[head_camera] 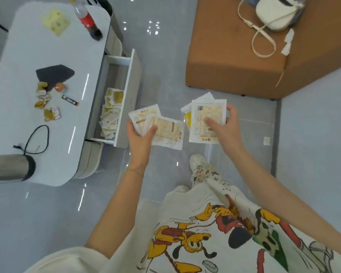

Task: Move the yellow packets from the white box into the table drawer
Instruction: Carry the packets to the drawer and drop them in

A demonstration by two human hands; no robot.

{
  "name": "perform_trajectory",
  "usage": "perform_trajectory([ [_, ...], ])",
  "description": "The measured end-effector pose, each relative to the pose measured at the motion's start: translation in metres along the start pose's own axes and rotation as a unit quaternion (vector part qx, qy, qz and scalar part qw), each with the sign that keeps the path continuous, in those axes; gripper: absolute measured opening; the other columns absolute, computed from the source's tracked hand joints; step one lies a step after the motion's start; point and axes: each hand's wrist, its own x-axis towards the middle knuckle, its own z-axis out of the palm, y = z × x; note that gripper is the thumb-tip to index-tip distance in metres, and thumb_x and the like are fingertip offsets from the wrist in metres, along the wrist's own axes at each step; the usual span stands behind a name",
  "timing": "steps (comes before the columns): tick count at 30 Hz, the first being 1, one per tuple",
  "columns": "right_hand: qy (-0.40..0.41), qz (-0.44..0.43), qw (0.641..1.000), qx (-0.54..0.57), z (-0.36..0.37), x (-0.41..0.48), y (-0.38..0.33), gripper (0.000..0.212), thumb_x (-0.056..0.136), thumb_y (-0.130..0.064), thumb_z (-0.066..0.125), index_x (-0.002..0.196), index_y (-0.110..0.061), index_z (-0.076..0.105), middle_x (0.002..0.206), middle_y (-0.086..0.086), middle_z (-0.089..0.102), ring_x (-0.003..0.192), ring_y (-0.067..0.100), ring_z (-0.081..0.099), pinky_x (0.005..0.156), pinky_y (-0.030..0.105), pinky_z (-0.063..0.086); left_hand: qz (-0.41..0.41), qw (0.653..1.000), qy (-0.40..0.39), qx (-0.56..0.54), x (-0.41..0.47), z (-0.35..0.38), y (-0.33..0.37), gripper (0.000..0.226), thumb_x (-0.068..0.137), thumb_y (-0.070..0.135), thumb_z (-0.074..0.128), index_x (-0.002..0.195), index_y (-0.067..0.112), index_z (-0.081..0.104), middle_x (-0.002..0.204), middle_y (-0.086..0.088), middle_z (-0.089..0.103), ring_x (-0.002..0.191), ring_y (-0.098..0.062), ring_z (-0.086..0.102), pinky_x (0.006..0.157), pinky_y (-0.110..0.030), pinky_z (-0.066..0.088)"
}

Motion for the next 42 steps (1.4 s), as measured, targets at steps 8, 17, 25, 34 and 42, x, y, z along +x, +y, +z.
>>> perform_trajectory([
  [8,-0.121,-0.036,0.989,-0.076,0.048,0.075,-0.059,0.048,0.083,-0.011,0.073,0.116,-0.021,0.039,0.1,-0.005,0.064,0.078,-0.004,0.065,0.062,0.02,0.055,-0.011,0.986,0.147,-0.083,0.036,-0.016,0.024,0.053,0.085,0.004,0.07,0.127,0.016,0.041,0.127,-0.008,0.059,0.112,-0.023,0.063,0.089,-0.051,0.055],
  [17,-0.21,-0.052,0.97,-0.114,0.156,0.136,-0.117,0.05,0.083,-0.009,0.072,0.122,-0.013,0.042,0.099,-0.012,0.061,0.087,0.001,0.064,0.069,0.019,0.054,-0.032,0.942,0.277,-0.189,0.088,-0.075,0.036,0.049,0.088,0.005,0.067,0.128,0.017,0.042,0.127,-0.007,0.06,0.109,-0.024,0.065,0.078,-0.044,0.059],
  [25,-0.204,-0.094,0.962,-0.158,0.274,0.182,-0.161,0.037,0.084,-0.013,0.071,0.114,-0.014,0.049,0.103,-0.006,0.063,0.094,0.01,0.064,0.063,0.011,0.05,-0.06,0.905,0.348,-0.239,0.159,-0.145,0.048,0.04,0.09,0.005,0.064,0.119,0.021,0.042,0.119,-0.003,0.064,0.107,-0.026,0.066,0.076,-0.044,0.06],
  [34,-0.211,0.041,0.971,-0.105,0.376,0.257,-0.178,0.041,0.085,-0.01,0.07,0.118,-0.013,0.046,0.106,0.002,0.065,0.089,0.015,0.067,0.063,0.024,0.056,-0.115,0.882,0.374,-0.261,0.235,-0.166,0.051,0.048,0.089,0.007,0.065,0.129,0.016,0.041,0.123,-0.007,0.063,0.106,-0.028,0.067,0.078,-0.05,0.058],
  [42,-0.241,0.069,0.944,-0.216,0.484,0.379,-0.074,0.05,0.087,-0.006,0.067,0.131,-0.004,0.043,0.118,0.01,0.061,0.081,0.006,0.067,0.053,0.014,0.052,-0.209,0.868,0.344,-0.289,0.355,-0.158,-0.042,0.041,0.091,0.01,0.063,0.125,0.022,0.043,0.12,-0.008,0.063,0.101,-0.024,0.068,0.067,-0.037,0.059],
])
